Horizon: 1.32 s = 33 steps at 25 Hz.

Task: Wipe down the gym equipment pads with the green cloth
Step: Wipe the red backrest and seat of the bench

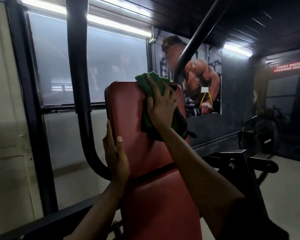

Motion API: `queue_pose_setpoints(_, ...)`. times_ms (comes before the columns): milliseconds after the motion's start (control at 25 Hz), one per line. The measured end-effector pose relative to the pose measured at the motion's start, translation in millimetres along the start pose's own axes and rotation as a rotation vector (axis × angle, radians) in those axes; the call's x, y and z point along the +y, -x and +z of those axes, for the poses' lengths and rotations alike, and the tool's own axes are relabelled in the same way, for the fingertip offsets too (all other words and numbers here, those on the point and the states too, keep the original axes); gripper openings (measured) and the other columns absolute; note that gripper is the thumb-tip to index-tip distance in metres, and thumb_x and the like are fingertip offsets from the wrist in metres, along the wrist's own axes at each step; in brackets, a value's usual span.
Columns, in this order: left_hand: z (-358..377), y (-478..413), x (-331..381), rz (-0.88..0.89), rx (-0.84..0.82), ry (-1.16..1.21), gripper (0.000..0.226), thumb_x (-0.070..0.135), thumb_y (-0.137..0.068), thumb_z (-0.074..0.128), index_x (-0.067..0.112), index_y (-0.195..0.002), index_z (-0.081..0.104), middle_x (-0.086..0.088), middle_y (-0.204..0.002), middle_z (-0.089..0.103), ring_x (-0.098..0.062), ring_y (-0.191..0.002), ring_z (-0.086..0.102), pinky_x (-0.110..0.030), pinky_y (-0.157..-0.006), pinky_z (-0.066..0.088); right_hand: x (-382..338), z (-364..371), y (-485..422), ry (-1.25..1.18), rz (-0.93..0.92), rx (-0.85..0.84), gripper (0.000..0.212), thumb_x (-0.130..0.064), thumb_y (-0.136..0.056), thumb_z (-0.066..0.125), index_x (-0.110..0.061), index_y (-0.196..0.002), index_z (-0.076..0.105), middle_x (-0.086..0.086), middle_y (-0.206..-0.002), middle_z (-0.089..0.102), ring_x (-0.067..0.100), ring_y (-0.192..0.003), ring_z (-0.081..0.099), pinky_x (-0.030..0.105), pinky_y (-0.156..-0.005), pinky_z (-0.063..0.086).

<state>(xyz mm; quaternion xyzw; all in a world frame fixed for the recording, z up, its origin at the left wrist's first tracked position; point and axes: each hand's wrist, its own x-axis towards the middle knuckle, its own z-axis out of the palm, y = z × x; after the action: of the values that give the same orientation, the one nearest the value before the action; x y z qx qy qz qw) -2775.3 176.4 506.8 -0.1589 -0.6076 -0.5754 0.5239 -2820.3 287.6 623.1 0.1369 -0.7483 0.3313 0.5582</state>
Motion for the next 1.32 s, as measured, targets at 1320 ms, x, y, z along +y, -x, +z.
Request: queue_pose_setpoints(1320, 0, 2, 2, -0.007, 0.007, -0.02, 0.087, 0.074, -0.08, 0.012, 0.018, -0.146, 0.022, 0.011, -0.137, 0.03, 0.037, -0.106, 0.027, 0.012, -0.084, 0.023, 82, -1, 124, -0.112, 0.947, 0.196, 0.053, -0.03, -0.09, 0.044, -0.03, -0.141, 0.03, 0.02, -0.132, 0.046, 0.039, -0.116, 0.048, 0.048, -0.097, 0.036)
